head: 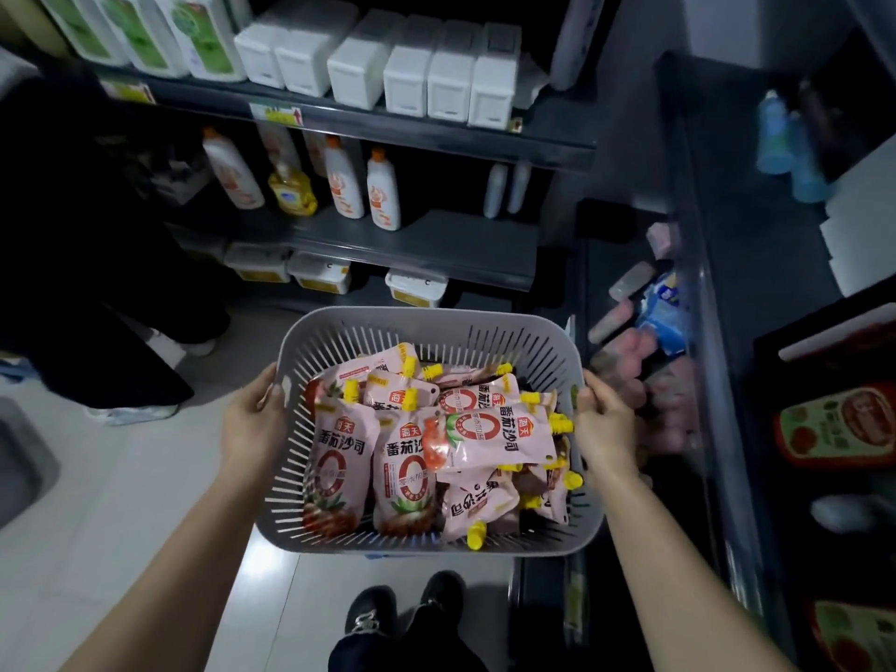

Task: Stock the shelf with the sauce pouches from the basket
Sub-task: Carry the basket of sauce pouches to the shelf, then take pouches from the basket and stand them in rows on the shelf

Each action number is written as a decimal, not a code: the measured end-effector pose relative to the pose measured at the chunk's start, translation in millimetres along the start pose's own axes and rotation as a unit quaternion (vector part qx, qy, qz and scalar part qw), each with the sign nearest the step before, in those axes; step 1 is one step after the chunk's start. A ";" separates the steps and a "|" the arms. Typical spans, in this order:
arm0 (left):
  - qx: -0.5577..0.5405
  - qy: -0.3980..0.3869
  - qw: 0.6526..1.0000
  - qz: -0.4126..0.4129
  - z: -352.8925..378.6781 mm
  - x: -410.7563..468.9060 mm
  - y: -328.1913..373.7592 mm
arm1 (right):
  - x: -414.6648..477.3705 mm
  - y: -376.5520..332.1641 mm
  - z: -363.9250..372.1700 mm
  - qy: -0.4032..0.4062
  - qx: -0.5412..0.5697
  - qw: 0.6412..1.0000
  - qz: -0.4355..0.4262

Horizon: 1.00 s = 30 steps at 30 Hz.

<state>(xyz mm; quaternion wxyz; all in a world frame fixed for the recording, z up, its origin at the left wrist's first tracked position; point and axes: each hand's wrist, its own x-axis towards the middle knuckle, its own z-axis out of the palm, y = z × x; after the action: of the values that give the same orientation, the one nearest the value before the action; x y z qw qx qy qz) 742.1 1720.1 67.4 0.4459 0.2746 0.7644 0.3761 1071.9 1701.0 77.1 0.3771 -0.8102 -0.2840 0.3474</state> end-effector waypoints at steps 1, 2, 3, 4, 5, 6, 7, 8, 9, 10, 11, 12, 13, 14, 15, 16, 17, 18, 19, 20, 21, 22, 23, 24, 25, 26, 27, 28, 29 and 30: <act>0.002 0.001 1.000 0.001 1.4 2.9 -1.0 | 2.6 1.3 2.6 -0.003 0.000 1.000 0.001; 0.002 0.004 1.000 0.001 3.6 4.1 0.0 | 5.1 2.6 4.9 -0.005 0.000 1.000 0.003; 0.002 0.004 1.000 0.005 5.5 6.0 1.6 | 8.1 3.1 6.7 -0.005 -0.001 1.000 0.004; 0.005 0.005 1.000 0.004 6.7 8.4 3.1 | 11.1 3.4 8.7 -0.004 -0.002 1.000 0.006; 0.009 0.008 1.000 0.006 7.3 11.2 3.6 | 13.8 4.0 10.2 -0.003 -0.004 1.000 0.009; 0.016 0.011 1.000 0.005 8.1 12.7 5.5 | 15.8 3.5 11.1 -0.001 -0.001 1.000 0.011; 0.029 0.012 0.999 0.010 8.9 16.6 4.3 | 18.2 3.2 11.8 0.002 0.001 1.000 0.011; 0.049 0.013 0.999 0.016 8.4 18.4 3.3 | 19.5 2.5 12.3 0.003 -0.001 1.000 0.008; 0.075 0.013 0.997 0.029 7.3 21.5 -0.1 | 19.8 2.6 12.6 0.004 -0.007 1.000 0.005; 0.105 0.013 0.994 0.037 5.9 25.9 -5.5 | 19.5 2.9 13.3 0.006 -0.014 1.000 0.001; 0.136 0.008 0.990 0.048 5.4 25.0 -5.2 | 18.4 4.3 13.6 0.008 -0.024 1.000 -0.004; 0.161 0.006 0.985 0.060 5.6 21.1 -1.5 | 16.2 6.0 13.7 0.012 -0.039 0.999 -0.010; 0.179 0.004 0.981 0.077 6.7 16.9 2.3 | 14.0 8.5 13.7 0.016 -0.057 0.998 -0.017; 0.193 0.008 0.977 0.093 8.0 12.8 5.1 | 12.0 11.1 13.9 0.018 -0.074 0.997 -0.023; 0.208 0.016 0.972 0.110 9.0 10.8 6.1 | 10.9 13.5 14.4 0.017 -0.088 0.996 -0.028; 0.227 0.024 0.966 0.120 9.2 9.7 6.6 | 10.3 14.2 15.2 0.014 -0.104 0.994 -0.033; 0.246 0.026 0.960 0.134 9.2 10.9 5.6 | 10.1 13.8 16.1 0.008 -0.122 0.992 -0.038; 0.271 0.023 0.952 0.144 9.1 9.9 7.3 | 10.0 12.2 17.0 0.001 -0.149 0.988 -0.046; 0.306 0.023 0.939 0.159 9.2 9.6 7.9 | 8.3 9.9 16.5 0.002 -0.188 0.980 -0.058; 0.360 0.031 0.916 0.175 10.0 8.0 9.1 | 5.3 6.2 15.8 0.016 -0.240 0.968 -0.076; 0.418 0.050 0.886 0.195 12.3 6.8 9.4 | 0.7 2.6 16.8 0.039 -0.288 0.951 -0.100; 0.458 0.064 0.857 0.226 15.2 3.7 9.9 | -5.2 -0.5 18.8 0.059 -0.315 0.937 -0.137; 0.477 0.060 0.833 0.275 18.8 -0.6 9.1 | -11.8 -2.5 21.4 0.070 -0.322 0.926 -0.185; 0.480 0.041 0.814 0.323 22.5 -5.7 7.2 | -19.4 -3.8 23.4 0.070 -0.319 0.917 -0.228; 0.472 0.016 0.807 0.356 25.6 -9.1 2.1 | -26.9 -3.4 25.2 0.056 -0.314 0.915 -0.248; 0.456 -0.008 0.817 0.354 27.5 -12.7 -2.3 | -33.2 -1.9 27.1 0.033 -0.309 0.920 -0.240; 0.432 -0.028 0.842 0.323 28.9 -15.4 -6.8 | -37.6 0.6 28.9 0.008 -0.306 0.929 -0.206; 0.406 -0.042 0.872 0.271 29.7 -17.1 -12.0 | -40.5 3.9 30.4 -0.012 -0.316 0.934 -0.167; 0.386 -0.053 0.898 0.207 30.1 -17.1 -18.0 | -42.3 8.0 31.7 -0.024 -0.339 0.930 -0.138; 0.380 -0.066 0.911 0.143 30.4 -16.1 -23.2 | -43.2 12.0 33.6 -0.034 -0.362 0.924 -0.121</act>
<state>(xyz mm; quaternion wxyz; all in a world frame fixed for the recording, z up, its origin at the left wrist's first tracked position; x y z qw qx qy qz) 774.4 1704.8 46.3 0.2991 0.5537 0.7710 0.0976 1022.4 1677.1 66.5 0.0872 -0.8389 -0.4987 0.1999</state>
